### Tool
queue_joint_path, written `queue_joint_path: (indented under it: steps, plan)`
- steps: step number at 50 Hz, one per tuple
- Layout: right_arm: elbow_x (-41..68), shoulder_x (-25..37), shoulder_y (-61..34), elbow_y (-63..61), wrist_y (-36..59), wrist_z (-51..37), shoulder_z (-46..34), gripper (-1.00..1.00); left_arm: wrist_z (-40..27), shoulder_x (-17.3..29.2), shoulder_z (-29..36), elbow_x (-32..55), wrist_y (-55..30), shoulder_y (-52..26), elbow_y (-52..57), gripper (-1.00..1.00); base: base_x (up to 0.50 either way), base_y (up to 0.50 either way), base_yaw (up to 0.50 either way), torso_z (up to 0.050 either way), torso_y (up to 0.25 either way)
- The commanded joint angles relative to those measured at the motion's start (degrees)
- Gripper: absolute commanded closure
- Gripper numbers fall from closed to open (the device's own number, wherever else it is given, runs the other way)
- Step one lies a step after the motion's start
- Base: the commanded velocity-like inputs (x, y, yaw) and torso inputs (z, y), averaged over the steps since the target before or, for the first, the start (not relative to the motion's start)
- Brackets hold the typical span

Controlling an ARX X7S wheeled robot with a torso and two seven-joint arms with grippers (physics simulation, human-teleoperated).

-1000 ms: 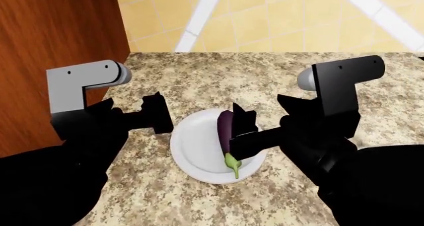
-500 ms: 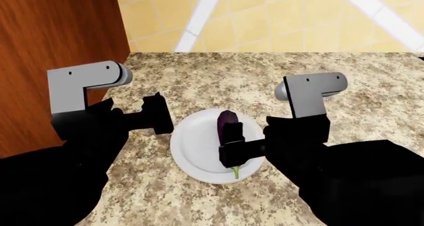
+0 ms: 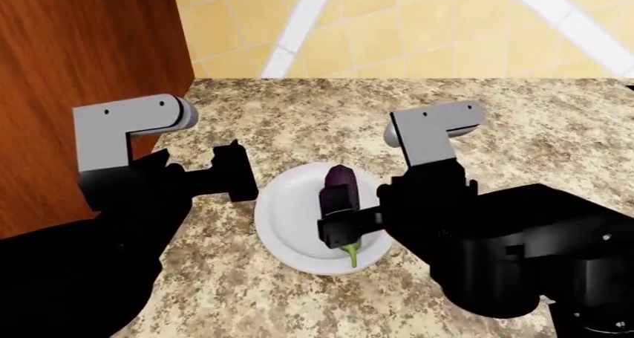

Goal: Place the eggplant on the rack of the oven.

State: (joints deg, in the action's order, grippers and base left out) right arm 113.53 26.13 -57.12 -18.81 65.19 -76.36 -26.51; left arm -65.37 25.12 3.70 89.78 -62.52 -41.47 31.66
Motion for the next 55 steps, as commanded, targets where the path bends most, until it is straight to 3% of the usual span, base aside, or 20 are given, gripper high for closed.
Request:
queue_joint_path:
  steps: [1,37,55]
  plan:
    - [-2.79,-1.44,-1.44,3.67,1.44,2.88,-2.5,-1.0,1.33,0.19,0.38,-1.24,0.5,0.47,-0.46,-1.0,0.0,0.0,0.0,0.0,0.0]
    - [-11.99,-2.38,1.83,7.78,1.53,14.21,-5.29,-1.0,4.18,0.67,2.0,-4.73,1.77,0.93,-2.15,-1.0,0.0,0.0,0.0,0.0,0.0]
    - [-12.16,-2.19,2.04,8.3,1.2,15.29,-6.07,-1.0,4.25,0.93,2.52,-4.98,2.21,0.88,-2.46,-1.0,0.0,0.0,0.0,0.0,0.0]
